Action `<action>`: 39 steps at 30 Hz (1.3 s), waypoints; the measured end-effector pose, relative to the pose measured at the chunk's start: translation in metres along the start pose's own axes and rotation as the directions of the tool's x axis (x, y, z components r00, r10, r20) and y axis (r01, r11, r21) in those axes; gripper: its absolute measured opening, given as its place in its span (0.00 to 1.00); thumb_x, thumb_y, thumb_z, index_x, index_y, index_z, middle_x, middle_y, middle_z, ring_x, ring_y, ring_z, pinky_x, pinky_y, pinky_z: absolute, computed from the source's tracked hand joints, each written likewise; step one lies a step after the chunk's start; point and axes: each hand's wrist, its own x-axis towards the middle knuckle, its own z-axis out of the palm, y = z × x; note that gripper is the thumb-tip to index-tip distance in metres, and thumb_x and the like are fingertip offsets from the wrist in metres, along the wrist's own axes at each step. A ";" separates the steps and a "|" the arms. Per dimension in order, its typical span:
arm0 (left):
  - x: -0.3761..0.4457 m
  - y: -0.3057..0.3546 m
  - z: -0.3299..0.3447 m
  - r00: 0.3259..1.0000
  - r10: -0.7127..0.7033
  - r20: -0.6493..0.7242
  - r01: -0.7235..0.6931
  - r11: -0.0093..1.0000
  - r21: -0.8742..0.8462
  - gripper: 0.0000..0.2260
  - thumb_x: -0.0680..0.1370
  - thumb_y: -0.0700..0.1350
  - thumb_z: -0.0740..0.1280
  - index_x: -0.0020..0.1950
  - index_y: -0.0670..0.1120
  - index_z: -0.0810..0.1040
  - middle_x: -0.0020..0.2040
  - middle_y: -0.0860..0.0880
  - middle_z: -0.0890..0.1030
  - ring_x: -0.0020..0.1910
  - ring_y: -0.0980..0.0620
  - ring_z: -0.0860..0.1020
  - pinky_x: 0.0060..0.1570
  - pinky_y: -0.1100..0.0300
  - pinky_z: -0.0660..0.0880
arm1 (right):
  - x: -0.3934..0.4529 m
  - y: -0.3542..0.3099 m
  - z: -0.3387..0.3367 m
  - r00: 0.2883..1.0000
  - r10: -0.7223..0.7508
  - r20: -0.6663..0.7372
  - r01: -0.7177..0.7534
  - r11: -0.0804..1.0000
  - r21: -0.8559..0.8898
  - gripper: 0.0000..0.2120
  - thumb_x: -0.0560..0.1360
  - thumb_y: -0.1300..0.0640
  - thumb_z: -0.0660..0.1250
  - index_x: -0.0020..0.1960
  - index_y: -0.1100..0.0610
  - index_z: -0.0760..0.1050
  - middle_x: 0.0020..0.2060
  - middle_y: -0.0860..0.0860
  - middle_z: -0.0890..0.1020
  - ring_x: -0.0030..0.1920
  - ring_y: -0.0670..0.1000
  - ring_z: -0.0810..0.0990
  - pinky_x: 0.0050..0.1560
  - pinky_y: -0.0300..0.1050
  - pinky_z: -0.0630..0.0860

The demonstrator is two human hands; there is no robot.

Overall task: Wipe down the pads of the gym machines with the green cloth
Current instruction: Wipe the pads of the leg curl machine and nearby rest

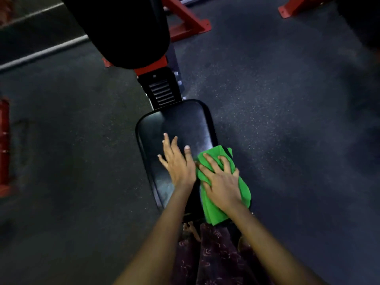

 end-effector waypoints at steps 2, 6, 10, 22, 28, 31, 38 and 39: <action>-0.001 0.009 0.014 0.999 0.004 -0.041 -0.007 0.997 -0.074 0.30 0.78 0.58 0.49 0.70 0.40 0.67 0.77 0.48 0.56 0.74 0.51 0.58 0.72 0.41 0.43 | 0.036 0.003 -0.007 1.000 0.030 0.005 -0.030 0.999 0.030 0.27 0.78 0.49 0.61 0.74 0.39 0.57 0.77 0.42 0.51 0.74 0.57 0.51 0.64 0.63 0.61; 0.002 -0.001 0.025 0.998 0.045 -0.046 -0.040 0.995 0.092 0.33 0.77 0.60 0.45 0.74 0.41 0.62 0.78 0.49 0.54 0.76 0.51 0.54 0.72 0.40 0.41 | 0.110 0.004 -0.024 0.999 0.018 -0.034 -0.016 0.998 0.058 0.27 0.78 0.49 0.61 0.75 0.39 0.56 0.77 0.44 0.52 0.73 0.59 0.52 0.64 0.64 0.62; 0.006 -0.003 0.034 0.998 -0.006 0.066 -0.018 0.935 0.355 0.30 0.78 0.58 0.39 0.78 0.49 0.53 0.79 0.53 0.46 0.77 0.53 0.44 0.71 0.42 0.36 | 0.137 0.011 -0.027 0.999 -0.044 -0.031 0.047 0.995 0.092 0.27 0.78 0.49 0.61 0.75 0.39 0.57 0.76 0.44 0.53 0.74 0.59 0.51 0.66 0.65 0.61; 0.008 -0.008 0.039 0.999 0.000 0.047 -0.021 0.892 0.452 0.28 0.79 0.55 0.42 0.76 0.47 0.60 0.77 0.54 0.55 0.77 0.53 0.48 0.71 0.40 0.40 | 0.098 0.020 -0.016 0.999 -0.027 0.029 0.021 0.982 0.186 0.28 0.79 0.46 0.59 0.75 0.37 0.51 0.77 0.41 0.44 0.76 0.57 0.43 0.71 0.66 0.55; 0.008 -0.014 0.042 1.000 0.012 0.024 -0.022 0.871 0.491 0.26 0.79 0.54 0.43 0.76 0.49 0.60 0.77 0.54 0.55 0.76 0.54 0.46 0.71 0.42 0.40 | 0.186 0.011 -0.033 1.000 -0.019 -0.023 0.024 0.978 0.208 0.28 0.78 0.46 0.60 0.75 0.38 0.53 0.77 0.43 0.47 0.76 0.59 0.45 0.67 0.70 0.57; 0.009 -0.015 0.042 1.000 0.017 0.017 -0.023 0.869 0.495 0.26 0.79 0.53 0.44 0.76 0.48 0.61 0.77 0.53 0.57 0.76 0.54 0.47 0.71 0.39 0.43 | 0.193 0.014 -0.035 0.999 -0.034 -0.022 0.038 0.970 0.242 0.28 0.79 0.44 0.59 0.75 0.38 0.53 0.77 0.43 0.49 0.75 0.59 0.48 0.67 0.69 0.60; 0.010 -0.018 0.044 0.999 0.042 0.002 -0.038 0.878 0.476 0.25 0.80 0.53 0.48 0.75 0.47 0.62 0.76 0.50 0.61 0.75 0.52 0.51 0.69 0.36 0.47 | 0.116 0.031 -0.007 0.998 -0.018 -0.067 0.041 0.932 0.361 0.30 0.78 0.45 0.59 0.75 0.35 0.49 0.77 0.41 0.44 0.76 0.56 0.46 0.68 0.61 0.63; 0.010 -0.018 0.045 0.999 0.040 0.003 -0.036 0.879 0.476 0.25 0.80 0.53 0.48 0.75 0.47 0.62 0.76 0.50 0.62 0.75 0.52 0.51 0.69 0.36 0.48 | 0.116 0.033 -0.005 0.996 -0.015 -0.086 0.048 0.915 0.400 0.30 0.77 0.45 0.60 0.75 0.35 0.51 0.77 0.41 0.46 0.76 0.57 0.48 0.68 0.61 0.64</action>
